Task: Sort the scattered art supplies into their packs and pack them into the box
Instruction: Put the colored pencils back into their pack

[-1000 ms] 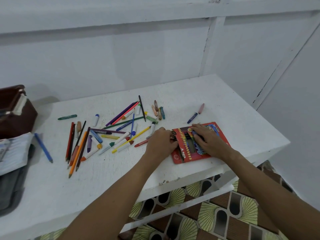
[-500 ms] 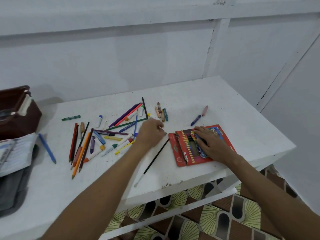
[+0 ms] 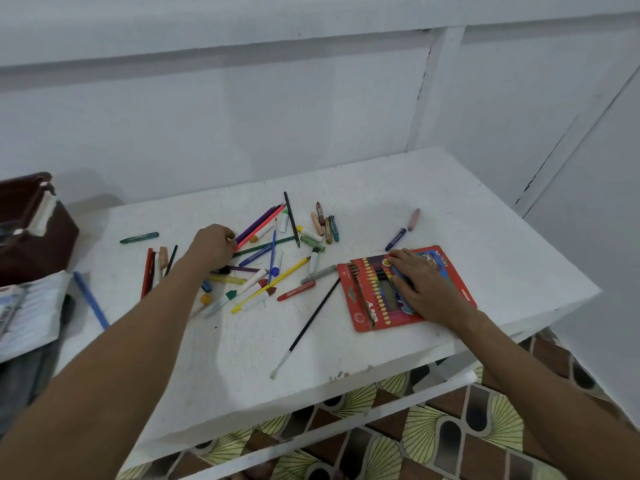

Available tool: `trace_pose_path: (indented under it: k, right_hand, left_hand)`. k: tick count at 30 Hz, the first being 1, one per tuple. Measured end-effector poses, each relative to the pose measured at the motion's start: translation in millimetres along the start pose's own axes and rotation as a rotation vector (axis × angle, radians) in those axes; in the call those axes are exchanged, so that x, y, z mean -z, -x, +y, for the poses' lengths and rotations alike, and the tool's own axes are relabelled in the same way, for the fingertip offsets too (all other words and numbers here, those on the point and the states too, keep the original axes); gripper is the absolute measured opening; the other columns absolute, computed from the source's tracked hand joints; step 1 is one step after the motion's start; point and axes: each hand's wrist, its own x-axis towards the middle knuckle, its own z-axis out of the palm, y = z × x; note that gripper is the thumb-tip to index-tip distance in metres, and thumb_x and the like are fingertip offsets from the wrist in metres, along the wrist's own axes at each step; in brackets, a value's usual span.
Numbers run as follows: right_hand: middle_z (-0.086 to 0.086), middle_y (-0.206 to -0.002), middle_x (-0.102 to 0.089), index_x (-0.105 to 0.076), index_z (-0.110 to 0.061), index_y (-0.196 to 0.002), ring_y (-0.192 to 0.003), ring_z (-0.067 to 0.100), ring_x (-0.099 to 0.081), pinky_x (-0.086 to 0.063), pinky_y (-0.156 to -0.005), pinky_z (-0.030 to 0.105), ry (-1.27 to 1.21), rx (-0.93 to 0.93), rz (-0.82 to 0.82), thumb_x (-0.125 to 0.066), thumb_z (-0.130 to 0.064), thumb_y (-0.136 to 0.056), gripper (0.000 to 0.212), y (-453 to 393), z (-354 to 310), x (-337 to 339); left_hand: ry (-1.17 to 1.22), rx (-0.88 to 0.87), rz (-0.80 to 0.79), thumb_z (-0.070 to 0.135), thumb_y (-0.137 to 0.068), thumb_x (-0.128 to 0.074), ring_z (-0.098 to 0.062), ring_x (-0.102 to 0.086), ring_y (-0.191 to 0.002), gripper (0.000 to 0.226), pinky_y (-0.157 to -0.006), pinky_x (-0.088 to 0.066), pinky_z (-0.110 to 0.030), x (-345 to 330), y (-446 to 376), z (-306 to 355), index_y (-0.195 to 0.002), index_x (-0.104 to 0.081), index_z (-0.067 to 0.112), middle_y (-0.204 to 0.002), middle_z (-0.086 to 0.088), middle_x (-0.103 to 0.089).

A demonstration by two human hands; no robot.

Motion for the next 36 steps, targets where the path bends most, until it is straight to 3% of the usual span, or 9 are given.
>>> trace_pose_path:
  k: [6, 11, 15, 18, 23, 25, 31, 33, 36]
  right_hand:
    - [0.0, -0.155, -0.027, -0.032, -0.016, -0.147, -0.144, 0.014, -0.016, -0.009, -0.112, 0.022, 0.004, -0.003, 0.006, -0.038, -0.034, -0.101, 0.05, -2, -3, -3]
    - [0.001, -0.155, -0.026, -0.033, -0.015, -0.146, -0.145, 0.014, -0.016, -0.01, -0.113, 0.024, -0.001, -0.005, 0.011, -0.038, -0.034, -0.101, 0.049, -2, -5, -3]
    - [0.001, -0.155, -0.027, -0.034, -0.015, -0.146, -0.144, 0.015, -0.017, -0.01, -0.113, 0.023, -0.01, -0.003, 0.016, -0.039, -0.032, -0.101, 0.049, -2, -4, -3]
    - [0.001, -0.154, -0.028, -0.034, -0.015, -0.146, -0.144, 0.015, -0.017, -0.01, -0.113, 0.024, -0.01, 0.002, 0.016, -0.039, -0.033, -0.101, 0.049, -3, -3, -4]
    - [0.002, -0.154, -0.03, -0.036, -0.014, -0.145, -0.144, 0.016, -0.019, -0.012, -0.113, 0.025, -0.019, 0.005, 0.02, -0.04, -0.033, -0.1, 0.049, -3, -2, -4]
    - [0.002, -0.153, -0.031, -0.037, -0.014, -0.145, -0.144, 0.016, -0.02, -0.013, -0.114, 0.026, -0.037, 0.001, 0.02, -0.041, -0.033, -0.1, 0.048, -4, -2, -4]
    - [0.005, -0.151, -0.034, -0.04, -0.01, -0.142, -0.142, 0.019, -0.024, -0.016, -0.112, 0.026, -0.097, -0.015, 0.004, -0.047, -0.028, -0.098, 0.048, -5, -6, 3]
    - [0.006, -0.151, -0.035, -0.041, -0.01, -0.142, -0.142, 0.02, -0.026, -0.017, -0.113, 0.028, -0.118, -0.017, 0.015, -0.047, -0.028, -0.098, 0.048, -4, -8, 4]
    - [0.007, -0.15, -0.036, -0.041, -0.01, -0.142, -0.142, 0.02, -0.026, -0.02, -0.115, 0.031, -0.133, -0.022, 0.023, -0.047, -0.03, -0.098, 0.049, -2, -9, 4]
  left_hand:
    - [0.094, 0.048, -0.062, 0.015, -0.092, -0.058, -0.024, -0.055, -0.092, 0.025, -0.078, -0.042, -0.029, 6, 2, 2, -0.114, -0.068, 0.005, -0.111, -0.015, -0.066]
    - [0.077, 0.046, -0.023, 0.012, -0.09, -0.058, -0.03, -0.06, -0.098, 0.023, -0.077, -0.046, -0.031, 8, 5, 8, -0.108, -0.069, 0.003, -0.106, -0.016, -0.067]
    - [0.048, 0.053, -0.075, 0.01, -0.092, -0.053, -0.027, -0.057, -0.081, 0.024, -0.068, -0.044, -0.031, 9, 8, 5, -0.108, -0.068, 0.0, -0.095, -0.017, -0.066]
    - [0.041, 0.07, -0.106, 0.008, -0.09, -0.052, -0.027, -0.056, -0.076, 0.019, -0.065, -0.042, -0.03, 14, 8, -3, -0.095, -0.068, -0.001, -0.088, -0.018, -0.064]
    - [0.167, 0.153, -0.046, 0.009, -0.091, -0.052, -0.027, -0.052, -0.071, 0.023, -0.056, -0.04, -0.028, 35, 21, -3, -0.099, -0.067, -0.005, -0.082, -0.019, -0.06]
    - [0.267, 0.144, -0.045, 0.01, -0.09, -0.053, -0.027, -0.053, -0.068, 0.022, -0.061, -0.046, -0.031, 40, 42, 10, -0.096, -0.069, -0.005, -0.083, -0.022, -0.063]
    - [0.82, 0.217, -0.519, -0.001, -0.091, -0.056, -0.02, -0.056, -0.065, 0.01, -0.062, -0.055, -0.031, 5, 133, 92, -0.096, -0.063, -0.005, -0.077, -0.015, -0.061]
    - [0.948, 0.277, -0.567, -0.006, -0.091, -0.054, -0.022, -0.057, -0.067, 0.003, -0.066, -0.057, -0.037, -8, 145, 118, -0.093, -0.055, -0.004, -0.079, -0.017, -0.059]
    - [0.979, 0.339, -0.534, -0.003, -0.09, -0.056, -0.023, -0.058, -0.071, 0.02, -0.073, -0.058, -0.041, -28, 147, 140, -0.08, -0.043, 0.008, -0.081, -0.016, -0.061]
